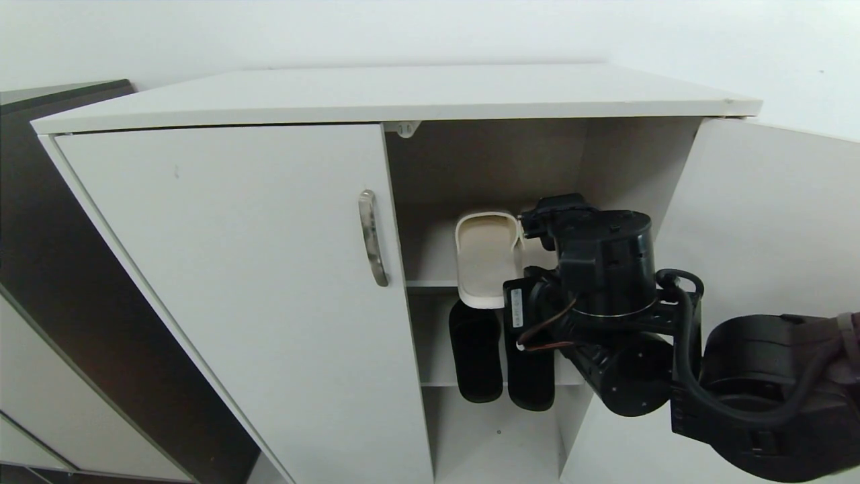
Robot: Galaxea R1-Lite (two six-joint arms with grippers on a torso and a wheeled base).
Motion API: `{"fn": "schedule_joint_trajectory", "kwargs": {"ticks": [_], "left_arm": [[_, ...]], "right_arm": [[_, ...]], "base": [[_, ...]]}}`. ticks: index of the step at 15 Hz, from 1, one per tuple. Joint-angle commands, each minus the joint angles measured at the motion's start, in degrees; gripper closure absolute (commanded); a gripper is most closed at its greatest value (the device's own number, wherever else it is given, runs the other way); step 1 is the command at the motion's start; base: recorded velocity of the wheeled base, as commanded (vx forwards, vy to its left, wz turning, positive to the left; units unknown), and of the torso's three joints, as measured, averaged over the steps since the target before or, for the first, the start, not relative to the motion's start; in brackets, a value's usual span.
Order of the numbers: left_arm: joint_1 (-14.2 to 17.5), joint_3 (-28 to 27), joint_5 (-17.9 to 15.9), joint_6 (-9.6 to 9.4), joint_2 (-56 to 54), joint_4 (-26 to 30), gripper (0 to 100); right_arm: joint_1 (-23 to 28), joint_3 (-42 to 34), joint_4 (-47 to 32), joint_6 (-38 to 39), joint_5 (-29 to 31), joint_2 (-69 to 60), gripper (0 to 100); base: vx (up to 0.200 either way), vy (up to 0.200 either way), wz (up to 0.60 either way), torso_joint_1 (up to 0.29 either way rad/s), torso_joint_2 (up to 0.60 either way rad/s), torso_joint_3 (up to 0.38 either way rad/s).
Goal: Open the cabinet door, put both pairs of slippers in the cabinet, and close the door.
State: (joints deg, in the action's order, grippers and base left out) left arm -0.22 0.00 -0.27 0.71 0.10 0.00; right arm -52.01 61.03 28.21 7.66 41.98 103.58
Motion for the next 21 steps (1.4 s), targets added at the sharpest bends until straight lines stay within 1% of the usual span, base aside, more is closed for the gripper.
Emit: {"fn": "schedule_joint_trajectory", "kwargs": {"ticks": [1,4,5,12,16,21], "left_arm": [[-0.04,0.00,0.00,0.00,-0.01,0.00,100],[-0.04,0.00,-0.08,-0.18,-0.01,0.00,100],[-0.04,0.00,-0.08,0.08,-0.01,0.00,100],[-0.04,0.00,-0.08,0.08,-0.01,0.00,100],[-0.04,0.00,-0.08,0.17,-0.01,0.00,100],[-0.04,0.00,-0.17,0.17,-0.01,0.00,100]], "right_arm": [[-0.03,0.06,0.36,-0.01,0.03,1.45,100],[0.15,0.06,1.06,-0.01,0.03,2.15,100],[0.24,-0.03,1.32,-0.01,0.03,2.41,100],[1.38,-0.82,2.11,0.34,0.12,3.82,100],[2.00,-2.75,5.63,-0.27,0.12,3.91,100],[2.26,-3.37,5.80,-0.45,0.12,3.20,100]], "base": [[0.000,0.000,0.00,0.000,0.00,0.000],[0.000,0.000,0.00,0.000,0.00,0.000],[-0.200,0.000,0.00,-0.002,0.00,0.002],[-0.200,0.000,0.00,0.002,0.00,0.003],[-0.200,0.000,0.00,0.000,0.00,0.005],[-0.200,0.000,0.00,0.002,0.00,0.004]]}}
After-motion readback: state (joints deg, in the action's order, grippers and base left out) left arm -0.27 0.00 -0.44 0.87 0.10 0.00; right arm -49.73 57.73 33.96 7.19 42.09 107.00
